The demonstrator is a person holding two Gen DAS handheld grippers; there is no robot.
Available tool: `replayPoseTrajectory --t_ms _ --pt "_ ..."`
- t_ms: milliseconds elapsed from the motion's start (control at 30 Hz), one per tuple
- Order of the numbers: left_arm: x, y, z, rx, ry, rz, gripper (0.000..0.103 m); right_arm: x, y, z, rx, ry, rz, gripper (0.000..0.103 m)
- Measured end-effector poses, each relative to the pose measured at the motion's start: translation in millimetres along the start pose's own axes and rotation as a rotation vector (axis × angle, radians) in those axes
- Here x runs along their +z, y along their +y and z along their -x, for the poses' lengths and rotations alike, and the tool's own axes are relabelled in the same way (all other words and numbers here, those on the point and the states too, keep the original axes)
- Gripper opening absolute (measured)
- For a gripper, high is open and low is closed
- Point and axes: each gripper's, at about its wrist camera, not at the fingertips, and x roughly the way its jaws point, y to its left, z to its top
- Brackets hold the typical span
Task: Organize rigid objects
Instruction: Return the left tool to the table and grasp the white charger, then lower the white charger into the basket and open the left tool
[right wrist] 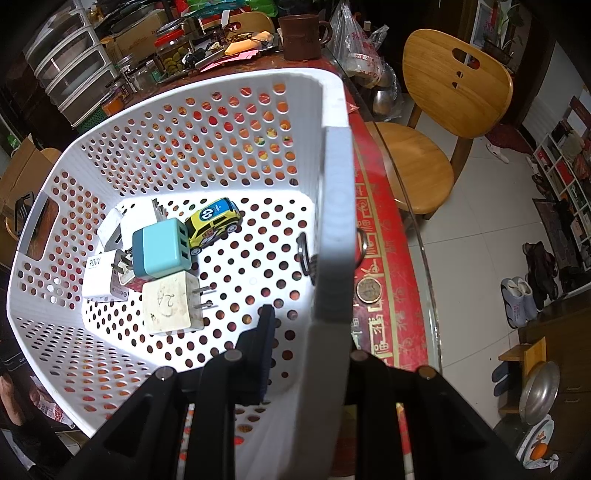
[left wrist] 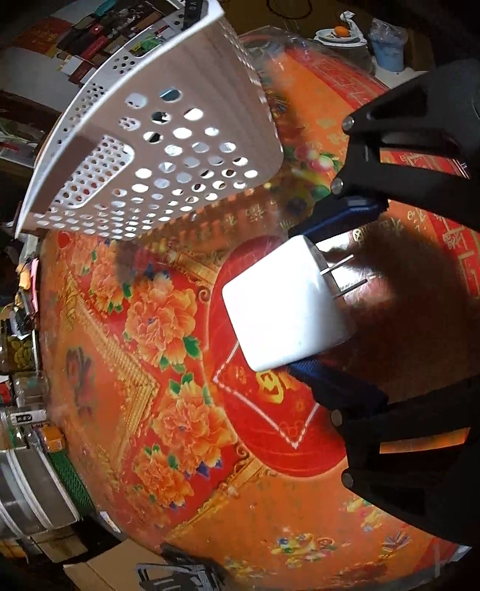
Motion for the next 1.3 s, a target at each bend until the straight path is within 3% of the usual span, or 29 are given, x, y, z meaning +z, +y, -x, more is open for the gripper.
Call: replayPoseTrajectory --t_ms 933,1300 --pt "-3 -1 82 -0.009 -0.154 0.000 0.054 0 -2 0 0.000 -0.001 0.002 0.022" --pt "52 -57 170 -0.036 -0.285 -0.159 0.054 0 -1 0 -0.002 0.000 0.005 0.022"
